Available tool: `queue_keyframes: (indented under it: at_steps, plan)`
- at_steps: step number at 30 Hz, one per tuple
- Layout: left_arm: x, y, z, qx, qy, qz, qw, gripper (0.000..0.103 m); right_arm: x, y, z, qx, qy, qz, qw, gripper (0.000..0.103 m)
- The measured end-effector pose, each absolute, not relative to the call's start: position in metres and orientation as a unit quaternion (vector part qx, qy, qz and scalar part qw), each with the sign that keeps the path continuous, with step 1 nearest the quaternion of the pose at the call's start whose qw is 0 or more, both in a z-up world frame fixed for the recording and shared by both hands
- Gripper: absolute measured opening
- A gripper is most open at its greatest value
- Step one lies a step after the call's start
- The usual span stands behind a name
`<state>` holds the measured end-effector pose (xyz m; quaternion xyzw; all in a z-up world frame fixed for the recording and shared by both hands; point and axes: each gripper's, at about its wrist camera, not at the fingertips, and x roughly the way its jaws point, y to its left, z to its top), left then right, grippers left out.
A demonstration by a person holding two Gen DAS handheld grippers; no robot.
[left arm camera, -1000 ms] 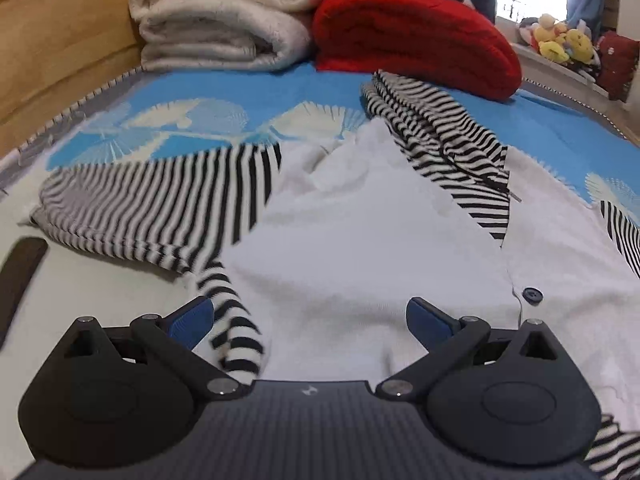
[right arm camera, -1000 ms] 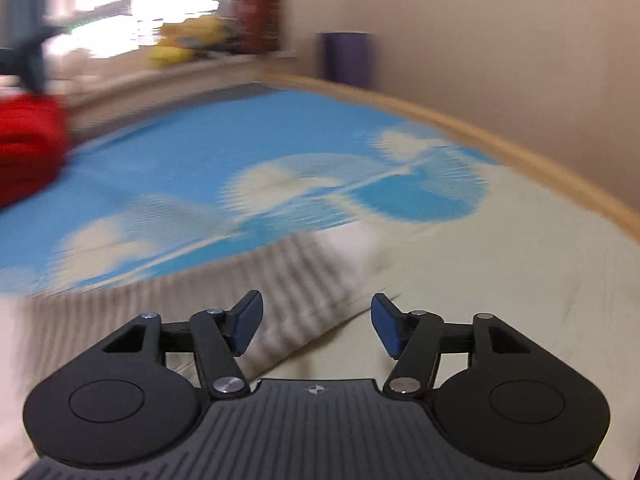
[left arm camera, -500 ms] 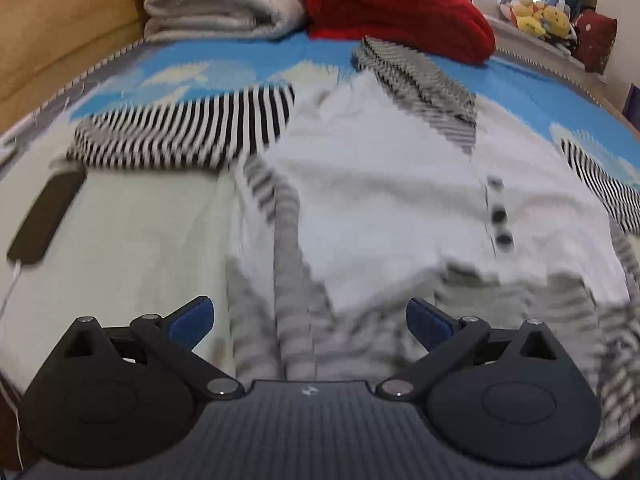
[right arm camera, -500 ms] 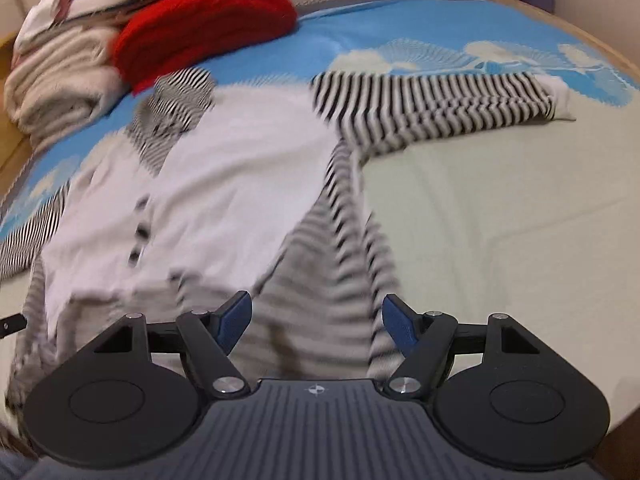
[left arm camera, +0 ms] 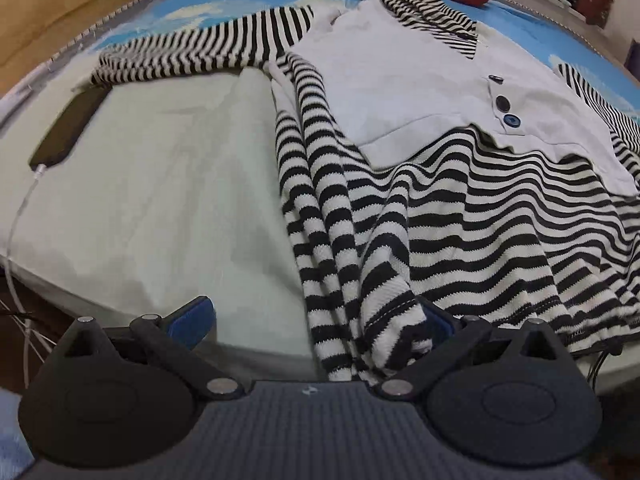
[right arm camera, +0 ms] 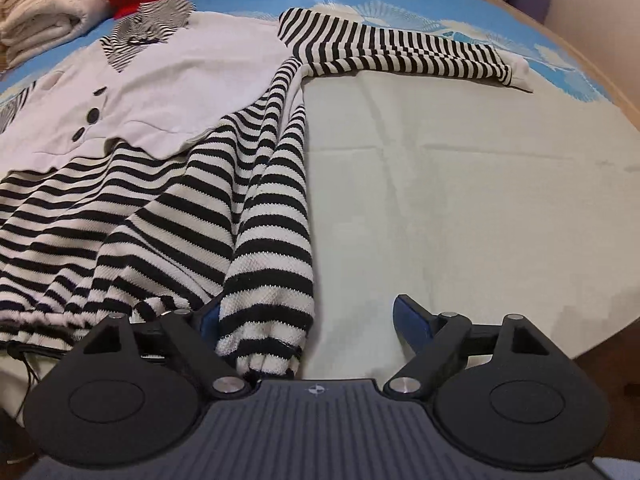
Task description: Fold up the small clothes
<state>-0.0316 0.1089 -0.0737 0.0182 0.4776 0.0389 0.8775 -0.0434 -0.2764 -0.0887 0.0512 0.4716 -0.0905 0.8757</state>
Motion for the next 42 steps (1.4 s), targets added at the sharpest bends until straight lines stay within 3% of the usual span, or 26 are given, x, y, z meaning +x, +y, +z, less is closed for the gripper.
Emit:
queue_keyframes:
  at_steps: [5, 10, 17, 33, 38, 42]
  plan:
    - [-0.060, 0.099, -0.037, 0.041, 0.426, 0.045, 0.903, 0.103, -0.073, -0.277, -0.049, 0.045, 0.373, -0.072, 0.924, 0.082]
    - [-0.080, 0.082, 0.001, 0.060, 0.391, 0.049, 0.917, 0.103, -0.091, -0.284, -0.022, 0.114, 0.294, -0.053, 0.948, 0.084]
    - [-0.090, 0.053, 0.033, 0.092, 0.351, 0.039, 0.931, 0.103, -0.098, -0.288, -0.017, 0.153, 0.279, -0.051, 0.947, 0.084]
    - [-0.038, 0.067, 0.004, 0.057, 0.386, 0.052, 0.919, 0.103, -0.078, -0.266, -0.022, 0.132, 0.280, -0.032, 0.950, 0.084]
    - [-0.034, 0.078, 0.009, 0.043, 0.379, 0.062, 0.922, 0.103, -0.066, -0.255, -0.023, 0.085, 0.278, -0.023, 0.957, 0.084]
    - [-0.032, 0.090, 0.020, 0.031, 0.373, 0.079, 0.924, 0.103, -0.065, -0.255, -0.016, 0.111, 0.265, -0.021, 0.957, 0.084]
